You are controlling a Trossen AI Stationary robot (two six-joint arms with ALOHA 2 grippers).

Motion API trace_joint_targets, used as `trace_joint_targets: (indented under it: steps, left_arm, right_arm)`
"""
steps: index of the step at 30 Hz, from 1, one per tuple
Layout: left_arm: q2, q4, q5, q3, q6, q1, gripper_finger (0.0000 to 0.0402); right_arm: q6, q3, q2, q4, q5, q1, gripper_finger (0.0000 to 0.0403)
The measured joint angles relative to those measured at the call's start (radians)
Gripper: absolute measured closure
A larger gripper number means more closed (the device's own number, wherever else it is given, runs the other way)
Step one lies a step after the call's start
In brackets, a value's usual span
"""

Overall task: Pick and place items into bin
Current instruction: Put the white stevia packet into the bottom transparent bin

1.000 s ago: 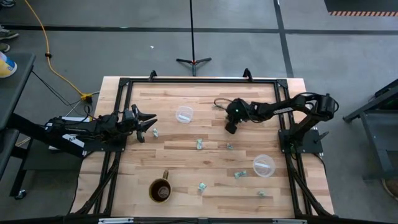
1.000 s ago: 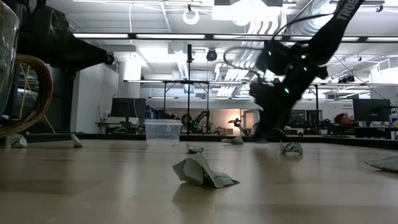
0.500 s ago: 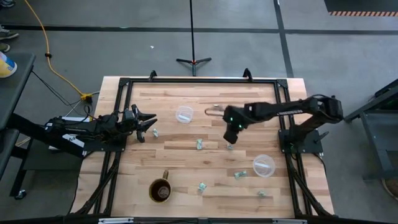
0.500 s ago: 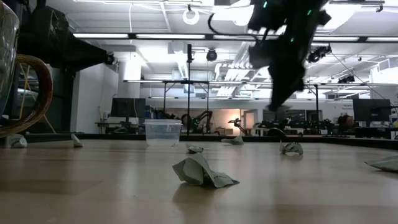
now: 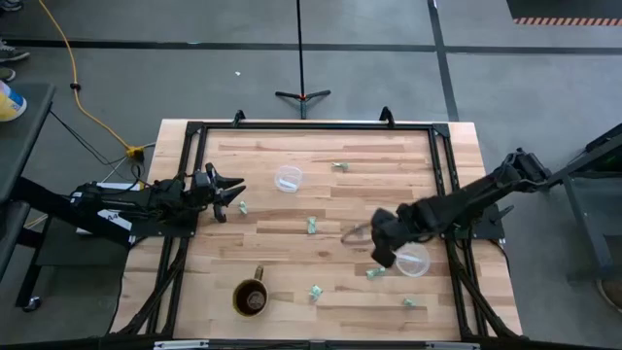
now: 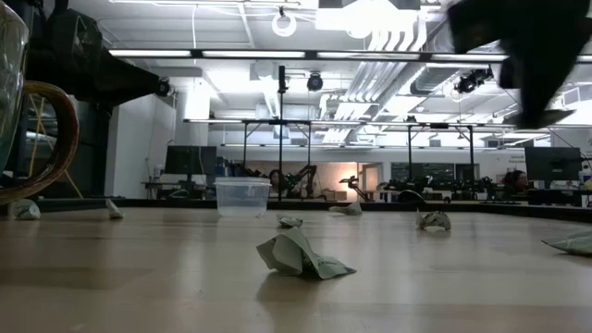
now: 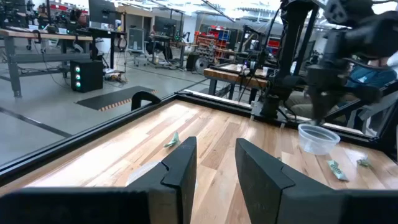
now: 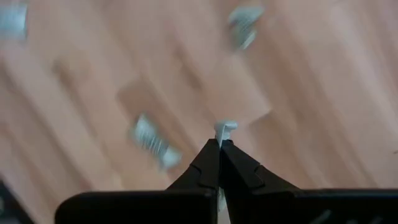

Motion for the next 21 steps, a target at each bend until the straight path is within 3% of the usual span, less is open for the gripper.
trace_joint_targets:
  steps: [9, 13, 21]
  left_arm:
    - [0.000, 0.000, 0.000, 0.000, 0.000, 0.000, 0.0254]
    - [0.000, 0.000, 0.000, 0.000, 0.000, 0.000, 0.0254]
    - [0.000, 0.000, 0.000, 0.000, 0.000, 0.000, 0.0254]
  right_arm:
    - [0.111, 0.000, 0.001, -0.110, -0.013, 0.184, 0.0402]
    - [0.203, -0.001, 0.001, -0.198, -0.041, 0.218, 0.0402]
    - [0.247, -0.036, 0.002, -0.189, -0.065, 0.240, 0.0398]
